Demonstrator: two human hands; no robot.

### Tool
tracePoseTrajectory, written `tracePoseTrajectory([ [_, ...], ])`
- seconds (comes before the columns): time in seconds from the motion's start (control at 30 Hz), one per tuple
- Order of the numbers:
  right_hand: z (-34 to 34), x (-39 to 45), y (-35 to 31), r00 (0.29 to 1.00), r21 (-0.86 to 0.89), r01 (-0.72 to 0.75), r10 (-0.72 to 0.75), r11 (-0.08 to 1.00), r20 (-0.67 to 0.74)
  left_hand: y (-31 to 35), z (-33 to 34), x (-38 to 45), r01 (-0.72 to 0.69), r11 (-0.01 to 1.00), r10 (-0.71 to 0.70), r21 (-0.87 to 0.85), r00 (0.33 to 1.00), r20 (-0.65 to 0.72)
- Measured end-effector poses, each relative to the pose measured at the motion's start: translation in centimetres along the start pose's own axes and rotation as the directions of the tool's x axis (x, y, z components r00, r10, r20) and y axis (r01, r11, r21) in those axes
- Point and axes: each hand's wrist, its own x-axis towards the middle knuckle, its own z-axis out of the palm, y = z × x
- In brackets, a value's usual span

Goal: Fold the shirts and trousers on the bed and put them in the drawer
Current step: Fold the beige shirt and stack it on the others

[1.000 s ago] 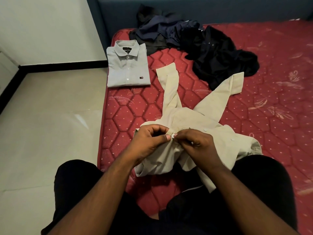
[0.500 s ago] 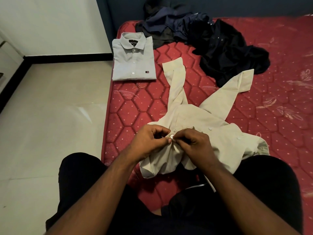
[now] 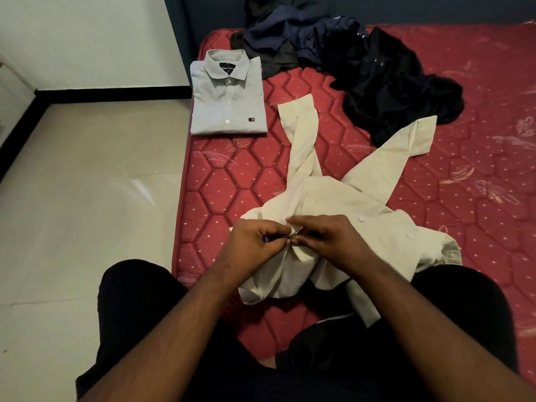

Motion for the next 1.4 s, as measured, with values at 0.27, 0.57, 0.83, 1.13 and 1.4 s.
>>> tracePoseTrajectory([
  [0.27,-0.8,0.9,0.8,0.980,-0.184,0.197,-0.191,0.963,0.050,-0.3,-0.1,-0.4,0.002,0.995,-0.004,-0.101,1.000,-0.019],
  [0.57,-0.6,1.3,0.7,0.980,-0.080,0.100,-0.083,0.992,0.183,-0.5,-0.5,-0.2,-0.013,0.998,0.014,-0.061,1.000,0.023],
  [0.83,0.4,0.6,1.2,0.954,-0.343,0.293,-0.297,0.892,0.041,-0.4,0.1,-0.7,-0.022,0.998,0.013,-0.052,0.984,-0.177],
  [1.13,1.0,0.1,0.3,0.960,-0.492,0.256,-0.279,0.832,0.027,-0.4,0.8,-1.5,-0.044,0.999,0.037,-0.020,0.959,-0.280],
  [1.4,1.4,-0.2,-0.6,0.978,-0.514,0.086,-0.171,0.853,-0.121,1.1,0.8,-2.3,0.146,0.944,-0.200,-0.297,0.966,-0.162],
])
